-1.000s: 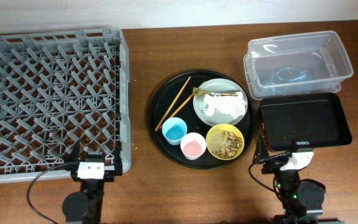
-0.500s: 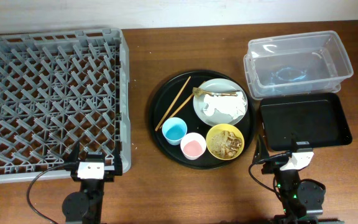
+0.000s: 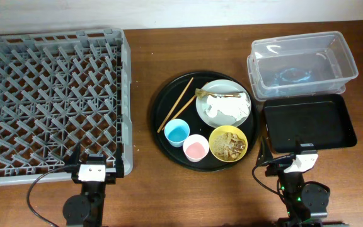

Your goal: Sort waste into correct bins and load items into the dishwasher rack

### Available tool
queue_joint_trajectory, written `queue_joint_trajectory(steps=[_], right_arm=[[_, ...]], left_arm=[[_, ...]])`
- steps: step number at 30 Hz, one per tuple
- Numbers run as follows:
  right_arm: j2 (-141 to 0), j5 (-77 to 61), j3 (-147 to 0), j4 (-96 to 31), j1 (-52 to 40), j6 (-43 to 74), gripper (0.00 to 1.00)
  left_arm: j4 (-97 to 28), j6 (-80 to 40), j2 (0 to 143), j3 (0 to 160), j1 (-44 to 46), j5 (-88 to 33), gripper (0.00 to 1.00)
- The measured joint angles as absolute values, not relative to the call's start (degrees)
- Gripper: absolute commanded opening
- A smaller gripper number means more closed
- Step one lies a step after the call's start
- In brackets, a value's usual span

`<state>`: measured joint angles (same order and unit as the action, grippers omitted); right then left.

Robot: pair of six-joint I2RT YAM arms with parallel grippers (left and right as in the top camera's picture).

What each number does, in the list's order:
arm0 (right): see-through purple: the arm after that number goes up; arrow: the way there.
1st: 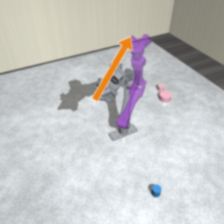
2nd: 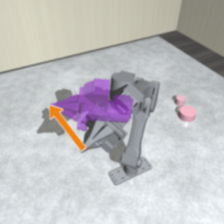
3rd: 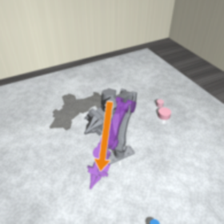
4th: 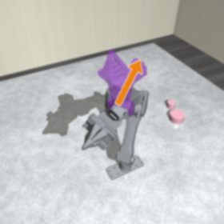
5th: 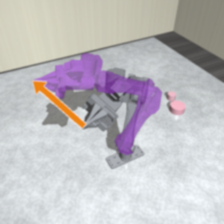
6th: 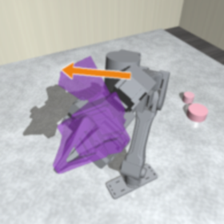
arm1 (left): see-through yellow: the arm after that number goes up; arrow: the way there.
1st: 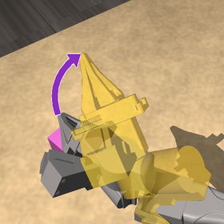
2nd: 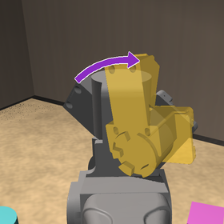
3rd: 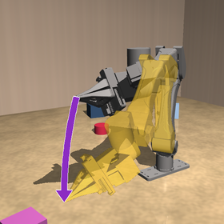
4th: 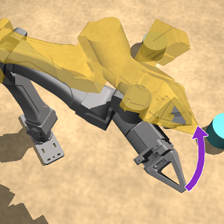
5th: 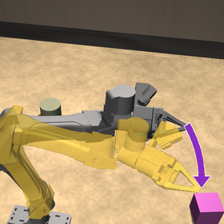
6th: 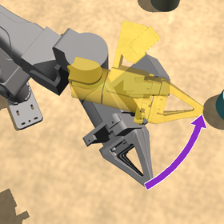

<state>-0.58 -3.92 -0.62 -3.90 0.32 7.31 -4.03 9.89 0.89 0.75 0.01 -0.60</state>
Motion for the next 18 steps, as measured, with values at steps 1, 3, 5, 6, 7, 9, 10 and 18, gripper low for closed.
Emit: queue_joint_trajectory(steps=[1,3,5,6,7,9,10,18], right_arm=[[-0.58,-3.95,-0.62,-3.88,0.32,7.31,0.99],[-0.58,-4.08,-0.62,-3.88,0.32,7.31,0.98],[-0.58,-4.16,-0.62,-3.88,0.32,7.31,0.98],[-0.58,-4.49,-0.62,-3.88,0.32,7.29,0.98],[-0.58,-5.30,-0.62,-3.79,0.32,7.33,0.99],[-0.58,-7.27,-0.62,-3.46,0.32,7.29,0.99],[-0.58,-8.34,-0.62,-3.40,0.32,7.27,0.98],[-0.97,-14.33,-3.05,-4.19,0.32,6.20,0.99]], left_arm=[[-4.47,9.89,0.89,0.73,0.01,-0.69,0.99],[-4.51,9.89,0.89,0.73,0.01,-0.86,1.00],[-4.49,9.89,0.89,0.73,0.01,-0.86,0.99],[-4.49,9.89,0.89,0.73,0.01,-0.89,0.99],[-4.49,9.89,0.89,0.73,0.01,-1.02,0.99],[-3.97,9.89,0.89,0.73,0.01,-1.54,0.99],[-3.64,9.89,0.89,0.73,0.01,-2.04,0.99],[-3.22,8.75,0.97,1.96,0.01,-8.03,0.99]])
